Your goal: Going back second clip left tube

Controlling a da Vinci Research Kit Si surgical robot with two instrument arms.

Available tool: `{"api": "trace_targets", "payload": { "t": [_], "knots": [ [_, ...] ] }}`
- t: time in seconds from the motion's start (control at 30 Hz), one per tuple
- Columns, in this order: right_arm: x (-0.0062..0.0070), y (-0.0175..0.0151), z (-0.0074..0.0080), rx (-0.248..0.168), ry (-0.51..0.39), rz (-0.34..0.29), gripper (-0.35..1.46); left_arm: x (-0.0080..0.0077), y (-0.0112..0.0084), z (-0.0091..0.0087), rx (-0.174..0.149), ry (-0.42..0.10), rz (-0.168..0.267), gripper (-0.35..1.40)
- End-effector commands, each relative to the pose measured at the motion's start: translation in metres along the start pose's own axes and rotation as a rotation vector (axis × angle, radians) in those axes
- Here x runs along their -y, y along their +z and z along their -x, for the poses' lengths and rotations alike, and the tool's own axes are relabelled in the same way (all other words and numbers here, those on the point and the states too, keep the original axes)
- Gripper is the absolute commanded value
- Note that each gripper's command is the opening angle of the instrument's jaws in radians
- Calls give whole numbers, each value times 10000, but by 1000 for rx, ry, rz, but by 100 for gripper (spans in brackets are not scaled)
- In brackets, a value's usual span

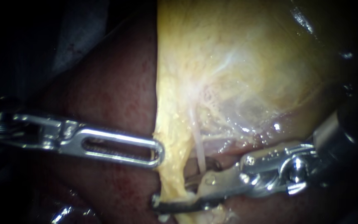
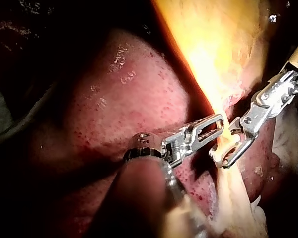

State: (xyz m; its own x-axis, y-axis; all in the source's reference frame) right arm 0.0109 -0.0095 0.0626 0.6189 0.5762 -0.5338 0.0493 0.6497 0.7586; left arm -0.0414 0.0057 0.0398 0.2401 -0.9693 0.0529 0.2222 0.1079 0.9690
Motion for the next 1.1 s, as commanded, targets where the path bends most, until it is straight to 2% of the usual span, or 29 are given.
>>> {"api": "trace_targets", "payload": {
  "t": [0.03, 0.23, 0.7, 0.8, 0.93, 1.1],
  "knots": [
    [0, 1, 0, -8, -2, 12, 40, 0, 0, 0, 0, 0, 0, -35],
    [-1, 2, -1, -16, -7, 15, 48, 0, 0, 0, 0, 0, 0, -35],
    [-1, -5, -9, -26, -60, 28, 48, 0, 0, 0, 0, 0, 0, -35],
    [2, 2, -7, -27, -62, 33, 45, 0, 0, 0, 0, 0, 0, -35],
    [1, 32, -1, -37, -74, 25, 51, 0, 0, 0, 0, 0, 0, -35],
    [2, 29, -3, -64, -73, 10, 50, 0, 0, 0, 0, 0, 0, -35]
  ]
}}
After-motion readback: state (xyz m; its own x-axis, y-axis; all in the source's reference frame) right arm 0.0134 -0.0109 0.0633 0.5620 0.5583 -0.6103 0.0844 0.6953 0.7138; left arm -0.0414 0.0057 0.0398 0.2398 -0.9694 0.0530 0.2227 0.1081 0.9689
